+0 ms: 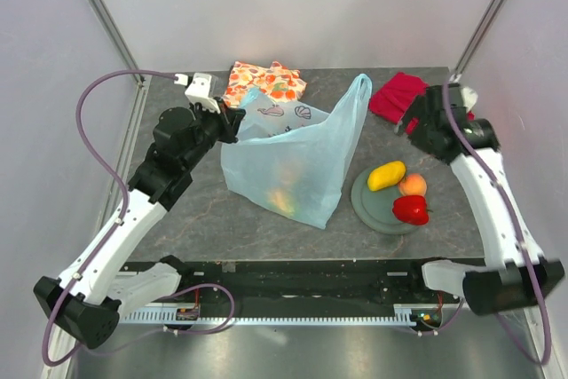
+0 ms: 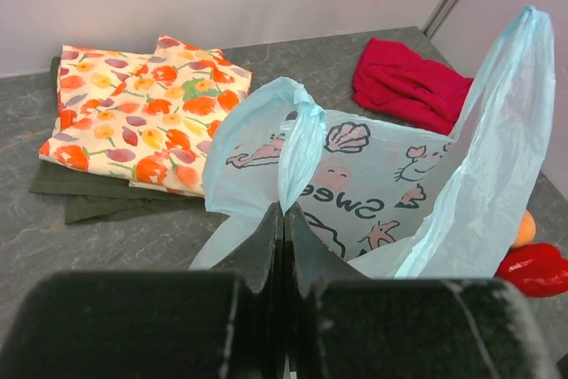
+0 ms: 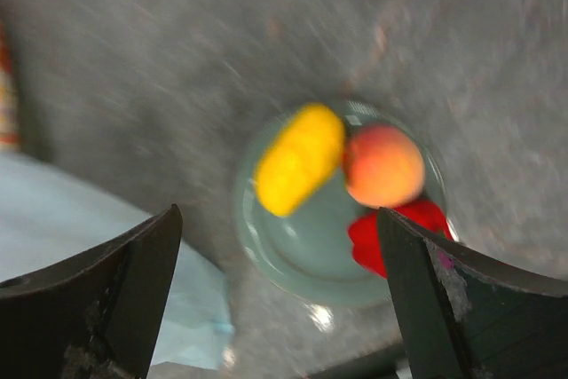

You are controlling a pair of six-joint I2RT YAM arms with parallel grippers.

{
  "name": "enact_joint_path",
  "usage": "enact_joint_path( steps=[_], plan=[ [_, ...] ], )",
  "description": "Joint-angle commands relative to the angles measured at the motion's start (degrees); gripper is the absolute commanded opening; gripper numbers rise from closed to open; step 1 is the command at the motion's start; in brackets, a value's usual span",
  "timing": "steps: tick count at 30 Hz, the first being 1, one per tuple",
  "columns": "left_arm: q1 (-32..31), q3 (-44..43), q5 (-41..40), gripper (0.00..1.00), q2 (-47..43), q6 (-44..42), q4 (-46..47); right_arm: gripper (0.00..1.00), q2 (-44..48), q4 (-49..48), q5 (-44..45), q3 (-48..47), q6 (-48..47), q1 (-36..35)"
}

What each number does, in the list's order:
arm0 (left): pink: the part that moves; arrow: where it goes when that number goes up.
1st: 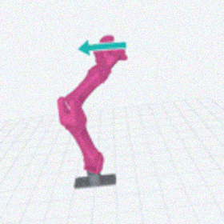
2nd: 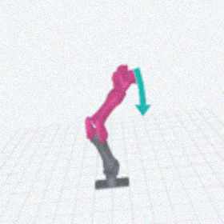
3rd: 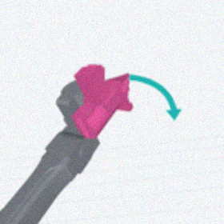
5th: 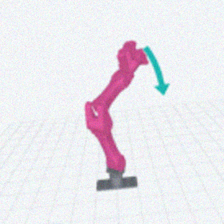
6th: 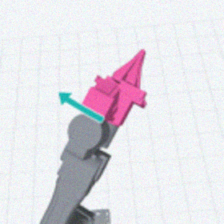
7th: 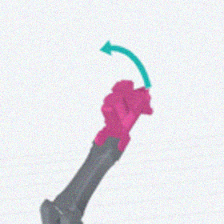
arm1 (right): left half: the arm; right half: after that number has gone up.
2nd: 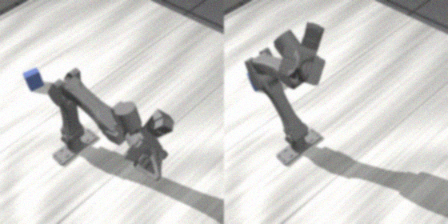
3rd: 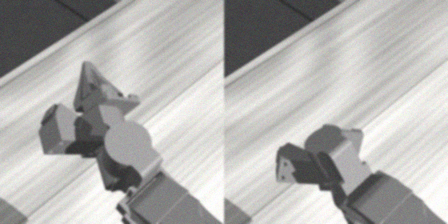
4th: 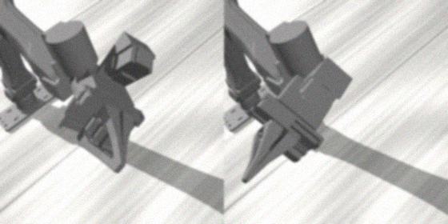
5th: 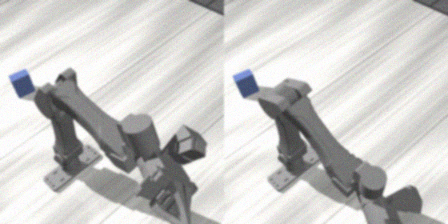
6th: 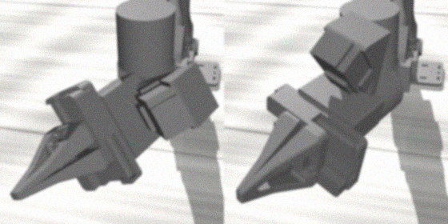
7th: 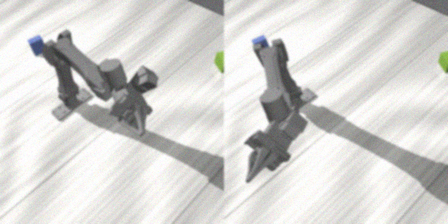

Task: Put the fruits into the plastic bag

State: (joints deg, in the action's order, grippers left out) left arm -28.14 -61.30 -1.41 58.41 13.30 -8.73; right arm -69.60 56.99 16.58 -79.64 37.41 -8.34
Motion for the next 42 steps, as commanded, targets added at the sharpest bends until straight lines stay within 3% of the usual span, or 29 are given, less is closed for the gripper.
enact_joint_path(
  steps=[1, 7, 23, 34, 42],
  plan=[
    [-0.2, 1.2, -0.7, 0.02, -2.5, 2.0, 2.6, 0.98, -4.1, 10.0, 2.8, 6.5, 5.0, 1.0],
    [-0.2, 2.8, -0.7, 0.02, -3.9, 2.7, 2.7, 0.98, -4.9, 8.2, 3.4, 13.3, 0.6, 3.1],
    [-0.2, 5.4, 0.7, 0.01, -3.5, 3.9, 4.2, 0.98, -4.2, 3.6, 4.3, 26.9, -0.1, 3.2],
    [-0.2, 5.6, 1.2, 0.02, -3.1, 4.0, 4.2, 0.98, -3.6, -5.2, -3.9, 30.4, -3.3, 3.2],
    [-0.2, 6.5, 1.2, 0.01, -4.1, 4.4, 4.2, 0.91, -3.3, -8.2, -7.7, 31.5, -4.6, 3.2]
  ],
)
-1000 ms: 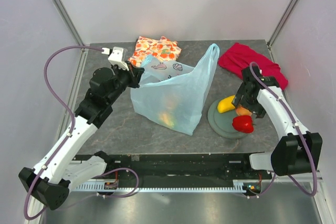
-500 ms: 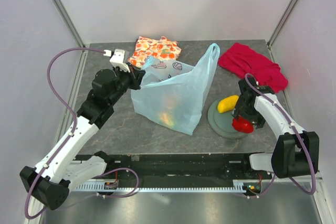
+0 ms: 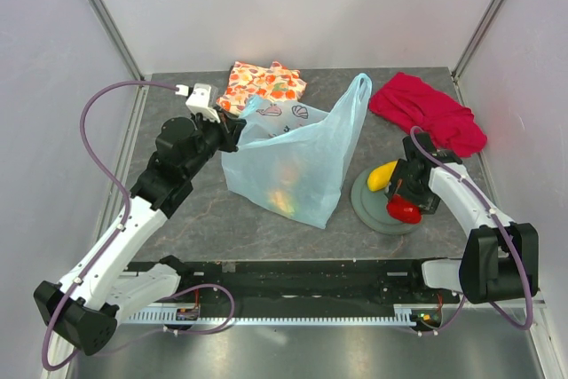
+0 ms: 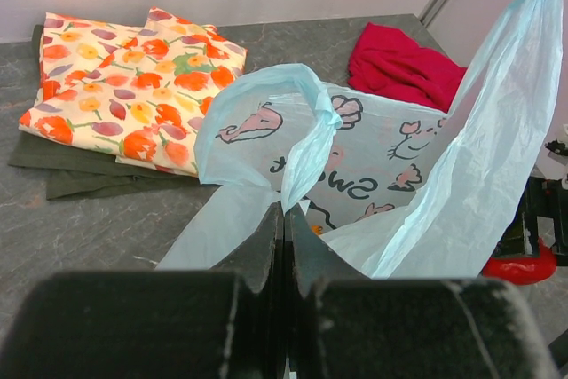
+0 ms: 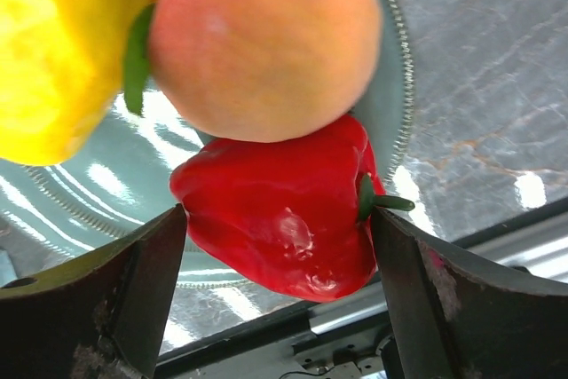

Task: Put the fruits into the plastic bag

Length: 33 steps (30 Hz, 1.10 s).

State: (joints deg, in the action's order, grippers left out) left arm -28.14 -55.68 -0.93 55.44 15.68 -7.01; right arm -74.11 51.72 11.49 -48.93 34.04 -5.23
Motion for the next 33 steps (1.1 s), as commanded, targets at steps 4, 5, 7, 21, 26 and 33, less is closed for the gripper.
enact_joint_path(
  steps=[4, 5, 7, 21, 26, 33],
  plan=[
    [-0.2, 1.5, 0.6, 0.02, -1.7, 2.5, 2.3, 0.86, 0.5, -3.3, -3.0, 1.5, -1.4, 0.0],
    [-0.2, 1.5, 0.6, 0.01, -1.9, 2.6, 2.3, 0.82, 0.4, -3.3, -3.0, 1.6, -1.5, 0.0],
    [-0.2, 1.6, 0.3, 0.01, -2.1, 2.7, 2.2, 0.76, 0.4, -3.0, -3.0, 1.7, -1.9, 0.0],
    [-0.2, 1.5, 0.3, 0.02, -2.2, 3.0, 1.7, 0.13, 2.0, 0.4, -2.9, 0.2, -3.0, 0.0],
    [-0.2, 1.1, 0.5, 0.02, -1.8, 2.8, 1.7, 0.0, 2.6, 1.6, -5.2, -1.6, -3.4, 0.0],
    [-0.2, 0.8, 0.5, 0.02, -2.1, 2.7, 1.4, 0.0, 5.3, 2.7, -7.4, -4.6, -3.6, 0.0]
  ],
)
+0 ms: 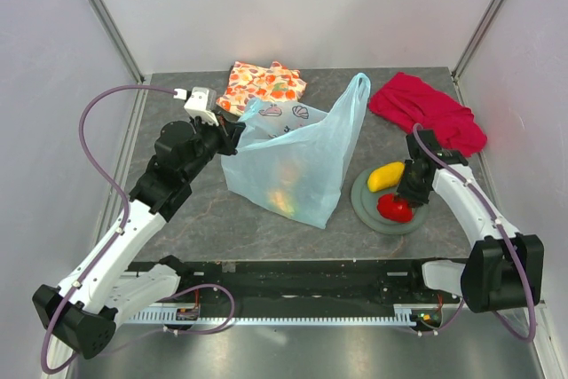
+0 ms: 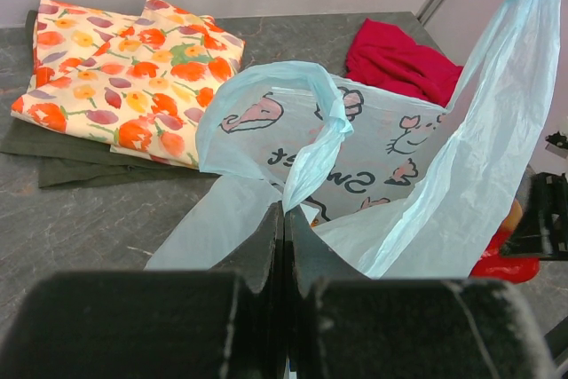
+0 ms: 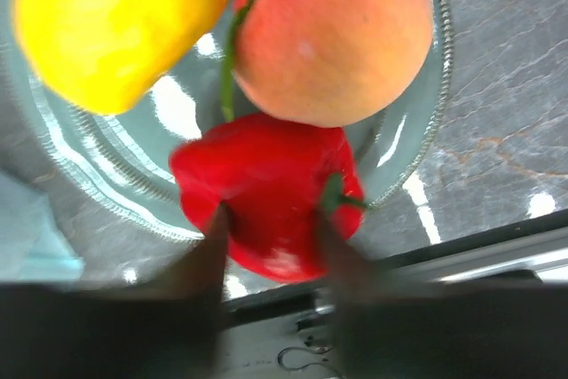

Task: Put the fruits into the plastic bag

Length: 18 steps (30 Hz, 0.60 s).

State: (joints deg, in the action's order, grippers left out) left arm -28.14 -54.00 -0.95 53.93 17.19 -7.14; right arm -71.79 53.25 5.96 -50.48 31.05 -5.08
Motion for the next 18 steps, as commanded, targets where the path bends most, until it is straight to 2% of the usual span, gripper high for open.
enact_joint_path(
  steps=[1, 12, 18],
  plan=[
    [-0.2, -0.8, 0.5, 0.02, -0.6, 1.2, 1.5, 0.0, 3.0, 0.8, -2.3, -2.9, -0.4, -0.1],
    [-0.2, -0.5, 0.7, 0.02, -1.0, 1.8, 0.6, 0.0, 3.2, -0.3, -4.5, -2.1, -0.8, -0.1],
    [-0.2, -0.2, 0.8, 0.02, -1.0, 2.1, 0.5, 0.0, 5.5, 1.6, -5.5, -5.5, -1.4, -0.1]
  ],
)
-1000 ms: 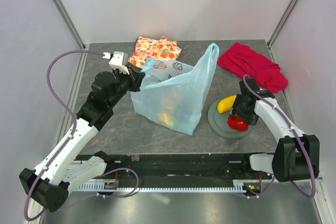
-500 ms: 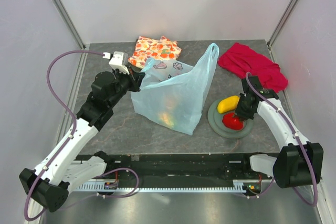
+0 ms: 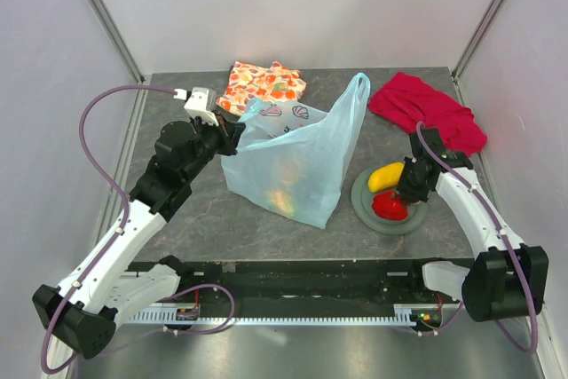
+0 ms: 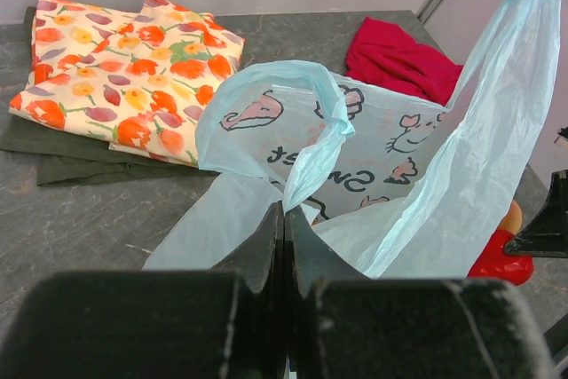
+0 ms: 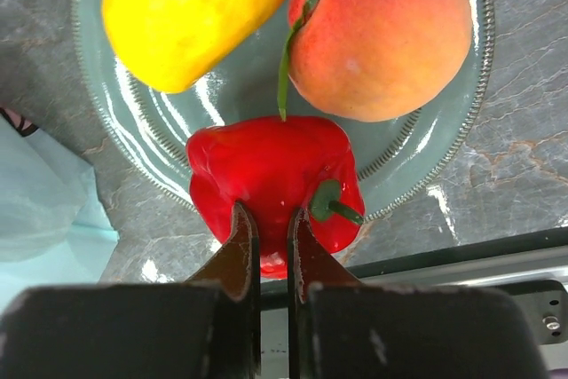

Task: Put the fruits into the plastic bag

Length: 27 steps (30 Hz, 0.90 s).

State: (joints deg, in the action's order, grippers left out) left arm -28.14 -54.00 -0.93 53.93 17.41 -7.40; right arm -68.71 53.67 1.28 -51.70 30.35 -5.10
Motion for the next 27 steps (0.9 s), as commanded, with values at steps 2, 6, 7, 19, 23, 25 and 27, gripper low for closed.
enact_joint_path(
  steps=[2, 6, 7, 19, 23, 25, 27],
  plan=[
    [-0.2, -0.2, 0.8, 0.02, -0.8, 1.8, 0.7, 0.0, 2.9, 2.8, -0.5, -6.6, -0.7, -0.1],
    [-0.2, -0.5, 2.7, 0.02, -0.1, 1.8, 0.7, 0.0, 4.1, 4.2, 0.4, -10.7, -0.5, 0.0],
    [-0.2, -0.6, 2.9, 0.02, 0.1, 1.8, 0.7, 0.0, 4.2, 4.7, 0.7, -12.4, -0.4, -0.2],
    [-0.2, -2.5, 2.8, 0.02, -0.7, 2.0, 1.0, 0.0, 9.1, 4.1, -3.0, -27.4, -1.9, -0.1],
    [-0.2, -2.6, 2.9, 0.02, -0.4, 2.3, 0.9, 0.0, 10.7, 1.1, -9.0, -29.0, -1.0, 0.0],
    [-0.2, -2.6, 3.0, 0.02, -0.3, 2.5, 0.7, 0.0, 11.6, -0.7, -11.0, -30.7, -0.8, -0.1],
    [-0.2, -2.6, 3.1, 0.02, -0.5, 2.7, 0.6, 0.0, 12.0, -2.7, -14.2, -32.1, -0.4, -0.2]
  ],
)
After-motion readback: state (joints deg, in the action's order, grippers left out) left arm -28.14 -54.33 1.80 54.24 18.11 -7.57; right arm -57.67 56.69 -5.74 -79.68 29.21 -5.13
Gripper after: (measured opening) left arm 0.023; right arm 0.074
